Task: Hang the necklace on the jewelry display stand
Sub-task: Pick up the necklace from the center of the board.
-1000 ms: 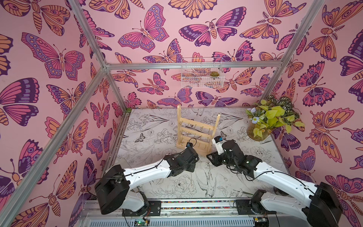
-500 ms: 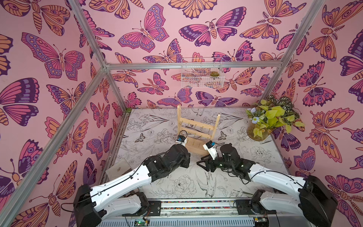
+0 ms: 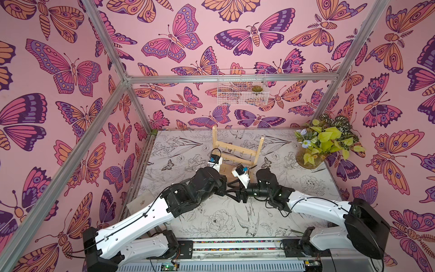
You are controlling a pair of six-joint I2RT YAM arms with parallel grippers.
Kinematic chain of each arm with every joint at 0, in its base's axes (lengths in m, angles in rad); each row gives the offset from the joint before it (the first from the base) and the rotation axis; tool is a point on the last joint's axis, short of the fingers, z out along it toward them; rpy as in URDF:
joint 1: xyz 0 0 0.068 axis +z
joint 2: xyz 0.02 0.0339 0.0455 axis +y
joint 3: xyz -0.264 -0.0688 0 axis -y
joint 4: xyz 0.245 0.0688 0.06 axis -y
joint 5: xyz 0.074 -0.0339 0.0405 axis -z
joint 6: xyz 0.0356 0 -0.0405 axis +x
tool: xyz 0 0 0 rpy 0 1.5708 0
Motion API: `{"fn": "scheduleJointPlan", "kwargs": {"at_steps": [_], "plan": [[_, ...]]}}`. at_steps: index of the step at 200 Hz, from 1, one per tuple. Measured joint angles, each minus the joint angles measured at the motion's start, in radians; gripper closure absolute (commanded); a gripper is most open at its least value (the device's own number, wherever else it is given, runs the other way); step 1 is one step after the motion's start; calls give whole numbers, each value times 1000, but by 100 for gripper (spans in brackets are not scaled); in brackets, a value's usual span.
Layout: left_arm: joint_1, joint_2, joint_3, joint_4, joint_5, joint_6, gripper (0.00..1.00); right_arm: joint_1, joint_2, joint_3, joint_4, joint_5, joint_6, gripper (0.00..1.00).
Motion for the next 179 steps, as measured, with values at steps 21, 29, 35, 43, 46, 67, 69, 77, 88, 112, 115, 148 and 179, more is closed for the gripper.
{"fn": "scheduleJointPlan", "kwargs": {"at_steps": [21,29,35,43,46,67,69,77,88,112,115,148,179], "plan": [[0,-6,4,-2,0,1,100,7,17,12,18,-19,-5,59],[0,-10,5,-3,0,1,100,8,23,15,24,-22,-9,67],[0,-12,6,-3,0,2,100,8,25,16,29,-25,-8,72],[0,-16,9,-4,0,2,100,9,29,18,35,-29,-11,75],[0,-17,10,-5,0,2,100,9,31,19,36,-31,-9,75],[0,-26,19,-7,0,6,100,9,34,22,45,-37,-6,82],[0,-26,19,-7,0,6,100,9,34,23,45,-37,-8,83],[0,-29,21,-7,0,9,100,9,34,27,48,-40,-8,84],[0,-30,23,-8,0,10,100,9,34,32,52,-41,-7,84],[0,-30,29,-19,0,15,100,9,35,40,57,-42,-6,82],[0,-30,29,-19,0,16,100,9,35,40,59,-41,-6,82],[0,-30,33,-23,0,17,100,9,44,42,69,-37,-4,97],[0,-30,33,-23,0,20,100,9,45,42,72,-37,-3,100]]}}
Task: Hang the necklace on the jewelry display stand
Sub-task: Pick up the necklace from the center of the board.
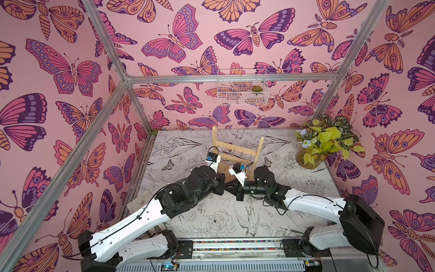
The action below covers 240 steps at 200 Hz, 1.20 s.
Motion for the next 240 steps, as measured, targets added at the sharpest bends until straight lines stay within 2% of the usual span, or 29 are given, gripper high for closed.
{"fn": "scheduleJointPlan", "kwargs": {"at_steps": [50,63,86,114,143,174,210,240], "plan": [[10,5,0,-1,-7,0,100,0,-9,0,3,-30,27,100],[33,17,0,-2,-5,-1,86,0,-15,0,4,-65,63,100],[98,63,0,-3,24,-12,68,10,-19,11,-2,-128,148,100],[155,109,-14,-5,95,-27,55,29,-30,55,-58,-158,219,100],[192,104,-23,-33,182,-36,48,29,-43,111,-151,-146,248,100],[240,53,-23,-101,242,-18,46,17,-43,162,-246,-130,271,100],[294,-42,-29,-171,300,18,66,-10,-43,173,-314,-101,282,100],[290,-98,-94,-160,389,33,71,-35,-43,181,-354,-70,299,100]]}}
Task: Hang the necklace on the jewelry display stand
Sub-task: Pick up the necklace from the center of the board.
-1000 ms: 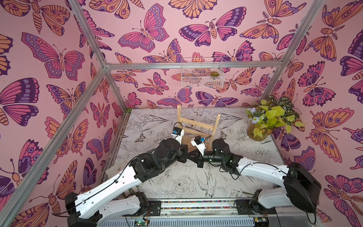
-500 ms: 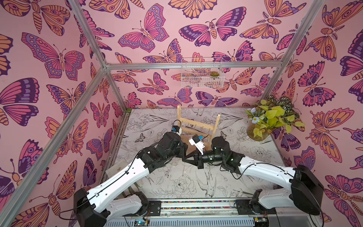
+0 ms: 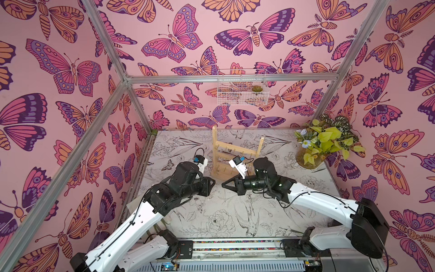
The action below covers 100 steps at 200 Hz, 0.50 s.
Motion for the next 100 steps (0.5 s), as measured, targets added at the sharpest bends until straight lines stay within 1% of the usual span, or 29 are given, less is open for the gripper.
{"fn": "scheduleJointPlan", "kwargs": {"at_steps": [20,46,62,100], "plan": [[-25,-1,-45,16,27,0,72,-5,0,8,-8,19,19,100],[-81,19,-66,60,29,-3,66,-7,0,17,-13,35,42,99],[-106,31,-78,99,21,-12,65,-7,0,18,-13,38,53,99],[-116,49,-85,156,-30,-21,70,-7,0,22,-12,41,75,99]]}}
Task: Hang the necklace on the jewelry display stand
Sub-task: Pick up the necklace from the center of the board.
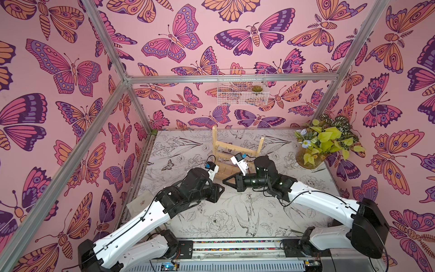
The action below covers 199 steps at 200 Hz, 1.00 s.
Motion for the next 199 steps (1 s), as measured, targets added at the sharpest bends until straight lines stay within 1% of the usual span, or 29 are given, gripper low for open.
{"fn": "scheduleJointPlan", "kwargs": {"at_steps": [37,55,69,122,157,199], "plan": [[-3,3,0,32,-24,-3,75,0,0,28,-7,11,1,98],[-14,11,0,37,-26,-6,76,0,0,31,-8,19,5,98],[-25,14,0,37,-29,-11,79,0,0,31,-17,25,8,97],[-38,9,0,38,-67,-25,83,0,0,33,-53,40,14,96],[-38,3,0,54,-90,-31,83,0,0,34,-59,46,19,96],[-47,13,0,92,-89,-35,79,-1,-4,34,-58,55,42,95]]}}
